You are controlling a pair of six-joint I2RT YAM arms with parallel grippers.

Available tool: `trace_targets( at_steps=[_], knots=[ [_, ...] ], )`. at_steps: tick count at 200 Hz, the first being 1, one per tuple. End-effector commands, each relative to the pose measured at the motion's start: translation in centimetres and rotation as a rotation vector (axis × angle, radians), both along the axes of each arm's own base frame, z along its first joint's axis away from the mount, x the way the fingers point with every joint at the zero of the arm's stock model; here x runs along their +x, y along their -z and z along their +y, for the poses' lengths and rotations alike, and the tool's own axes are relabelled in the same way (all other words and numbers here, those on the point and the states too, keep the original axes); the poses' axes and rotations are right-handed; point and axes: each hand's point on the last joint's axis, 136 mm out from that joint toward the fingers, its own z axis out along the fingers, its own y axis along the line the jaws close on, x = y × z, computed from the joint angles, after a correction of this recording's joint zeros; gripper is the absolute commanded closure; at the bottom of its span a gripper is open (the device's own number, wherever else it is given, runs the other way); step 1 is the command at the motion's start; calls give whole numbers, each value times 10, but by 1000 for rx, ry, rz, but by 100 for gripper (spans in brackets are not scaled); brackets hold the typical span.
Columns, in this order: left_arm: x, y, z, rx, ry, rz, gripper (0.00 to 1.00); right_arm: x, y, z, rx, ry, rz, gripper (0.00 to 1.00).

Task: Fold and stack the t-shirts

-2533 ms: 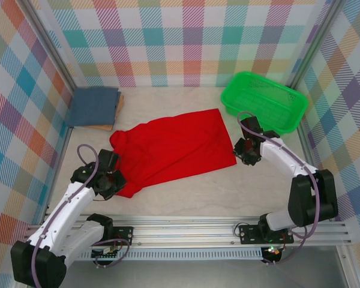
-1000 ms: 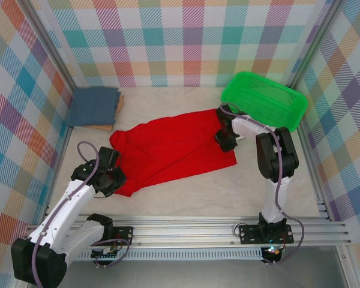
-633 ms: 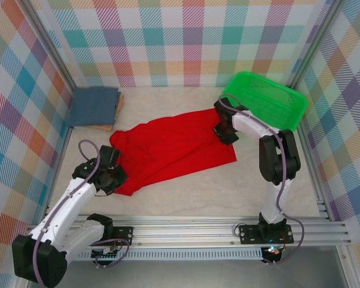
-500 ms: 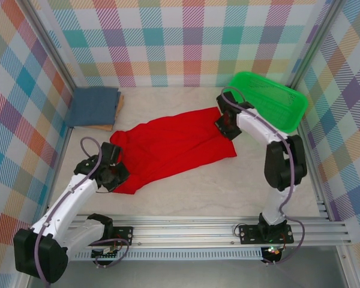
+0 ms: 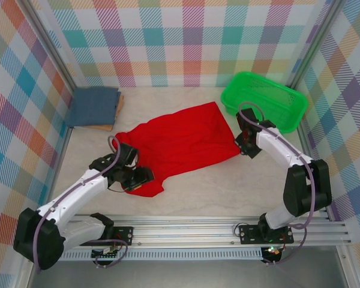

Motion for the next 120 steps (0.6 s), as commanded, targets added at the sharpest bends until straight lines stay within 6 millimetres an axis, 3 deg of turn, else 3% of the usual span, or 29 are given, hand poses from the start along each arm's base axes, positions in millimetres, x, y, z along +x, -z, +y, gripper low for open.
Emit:
trace_targets(
  at_steps=[1,14,43,79,120],
  knots=[
    [-10,-19,49,165,-81,-67,23,-12,9,-7,-21,-17,41,100],
    [-3,-22,69,160,-197,-70,26,-13,10,-7,-28,-32,44,100],
    [23,1,91,145,-300,-7,29,-12,8,-9,-44,-62,50,100],
    [65,21,87,135,-297,-23,35,-10,3,-6,-31,-87,35,100],
    [82,32,111,328,-230,33,90,1,-14,-5,-31,-111,-23,100]
  ],
)
